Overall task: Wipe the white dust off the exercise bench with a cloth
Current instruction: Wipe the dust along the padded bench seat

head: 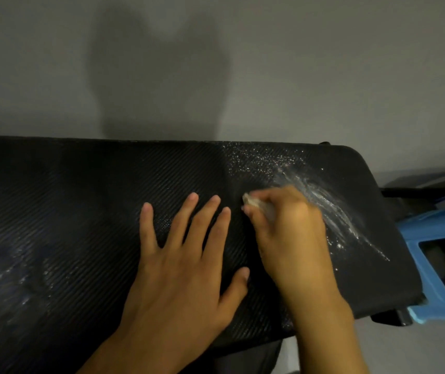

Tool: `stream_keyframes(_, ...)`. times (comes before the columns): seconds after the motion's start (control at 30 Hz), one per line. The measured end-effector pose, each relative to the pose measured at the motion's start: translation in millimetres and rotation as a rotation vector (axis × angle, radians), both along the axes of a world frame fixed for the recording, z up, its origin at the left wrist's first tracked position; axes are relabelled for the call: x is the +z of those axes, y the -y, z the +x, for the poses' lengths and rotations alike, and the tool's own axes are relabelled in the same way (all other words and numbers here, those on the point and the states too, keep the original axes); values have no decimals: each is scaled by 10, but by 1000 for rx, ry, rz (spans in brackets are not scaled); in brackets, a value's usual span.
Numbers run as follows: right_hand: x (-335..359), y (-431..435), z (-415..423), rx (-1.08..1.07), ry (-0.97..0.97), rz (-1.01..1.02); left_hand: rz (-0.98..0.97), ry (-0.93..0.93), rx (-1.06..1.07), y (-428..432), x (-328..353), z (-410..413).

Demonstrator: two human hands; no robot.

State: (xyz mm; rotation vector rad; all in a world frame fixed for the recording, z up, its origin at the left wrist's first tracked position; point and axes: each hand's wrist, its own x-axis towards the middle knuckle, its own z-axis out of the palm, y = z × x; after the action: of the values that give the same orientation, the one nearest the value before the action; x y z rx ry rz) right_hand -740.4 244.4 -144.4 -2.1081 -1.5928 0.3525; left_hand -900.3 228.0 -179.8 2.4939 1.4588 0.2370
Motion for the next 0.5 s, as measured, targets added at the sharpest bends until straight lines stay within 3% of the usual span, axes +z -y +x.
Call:
stream_keyframes(0.13,-31,-328,-93,28,119,21,13,-4,3,4,-5,-1)
stream_keyframes(0.33,-11,102,-28,81,-65,-14,27,-3,0,-2,-28,-1)
stream_keyframes(0.5,-31,-527,-108,1,106,51,26,-8,3,-3,-5,3)
